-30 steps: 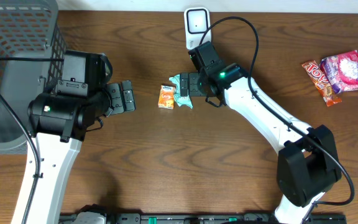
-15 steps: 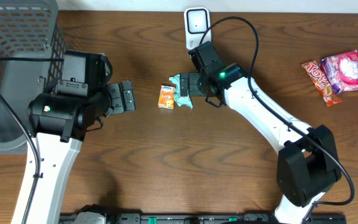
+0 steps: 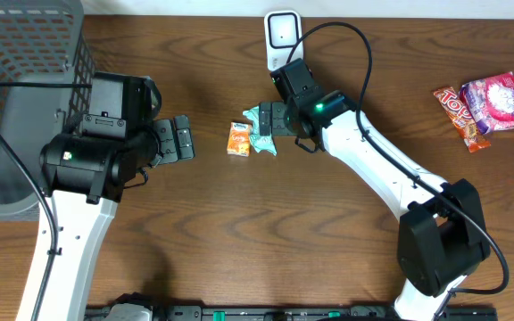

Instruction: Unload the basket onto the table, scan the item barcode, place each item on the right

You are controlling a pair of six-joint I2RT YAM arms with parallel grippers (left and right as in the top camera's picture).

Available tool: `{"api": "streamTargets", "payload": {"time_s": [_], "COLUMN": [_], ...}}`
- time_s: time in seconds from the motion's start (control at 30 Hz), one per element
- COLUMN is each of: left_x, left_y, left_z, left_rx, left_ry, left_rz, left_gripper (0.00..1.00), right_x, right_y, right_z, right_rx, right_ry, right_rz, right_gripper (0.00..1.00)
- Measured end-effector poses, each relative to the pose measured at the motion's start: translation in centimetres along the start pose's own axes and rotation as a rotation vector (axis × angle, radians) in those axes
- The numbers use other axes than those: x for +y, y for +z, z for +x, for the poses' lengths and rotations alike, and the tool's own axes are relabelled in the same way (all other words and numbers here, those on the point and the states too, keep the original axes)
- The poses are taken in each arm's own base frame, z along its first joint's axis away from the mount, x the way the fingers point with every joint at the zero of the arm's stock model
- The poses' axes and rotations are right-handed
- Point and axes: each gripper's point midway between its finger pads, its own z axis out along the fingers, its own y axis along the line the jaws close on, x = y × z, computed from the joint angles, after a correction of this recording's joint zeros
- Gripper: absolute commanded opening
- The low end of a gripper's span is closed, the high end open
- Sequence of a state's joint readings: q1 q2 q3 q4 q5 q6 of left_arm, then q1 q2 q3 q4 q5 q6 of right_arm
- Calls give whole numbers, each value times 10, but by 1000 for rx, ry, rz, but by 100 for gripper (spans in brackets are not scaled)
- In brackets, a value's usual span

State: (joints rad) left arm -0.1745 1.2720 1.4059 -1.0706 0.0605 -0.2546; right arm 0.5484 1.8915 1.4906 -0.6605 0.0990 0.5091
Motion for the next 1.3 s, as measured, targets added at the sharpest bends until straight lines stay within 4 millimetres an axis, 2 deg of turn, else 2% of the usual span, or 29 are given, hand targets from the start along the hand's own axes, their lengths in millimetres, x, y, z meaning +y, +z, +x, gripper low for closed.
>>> {"api": "streamTargets", "payload": {"time_s": [0.23,0.5,0.67,0.83,0.9,0.93,1.13,1.3], "left_x": [0,0,0,0,0,0,0,0], "left_y": [0,0,0,0,0,0,0,0], "left_z": [0,0,0,0,0,0,0,0], "left_rx": [0,0,0,0,0,0,0,0], "left_ry": [0,0,0,0,0,0,0,0], "left_rz": [0,0,0,0,0,0,0,0], "left_gripper": [98,98,98,98,98,98,98,98], "right_x": [2,6,5,12,16,18,22,17], "right_y": [0,3,33,75,87,90,90,89], "right_z": [-8,-14,0,25,39,44,51,58], "right_rx": [-33,-57,-8,83,125,140,162,192], "right_ry": [3,12,6,-18,-36,-44,-56,-66], "right_rz": [-7,-20,-4,-43,-58,-61,-77,-58], "right_gripper": [99,91,90,88,86,84,59,46]}}
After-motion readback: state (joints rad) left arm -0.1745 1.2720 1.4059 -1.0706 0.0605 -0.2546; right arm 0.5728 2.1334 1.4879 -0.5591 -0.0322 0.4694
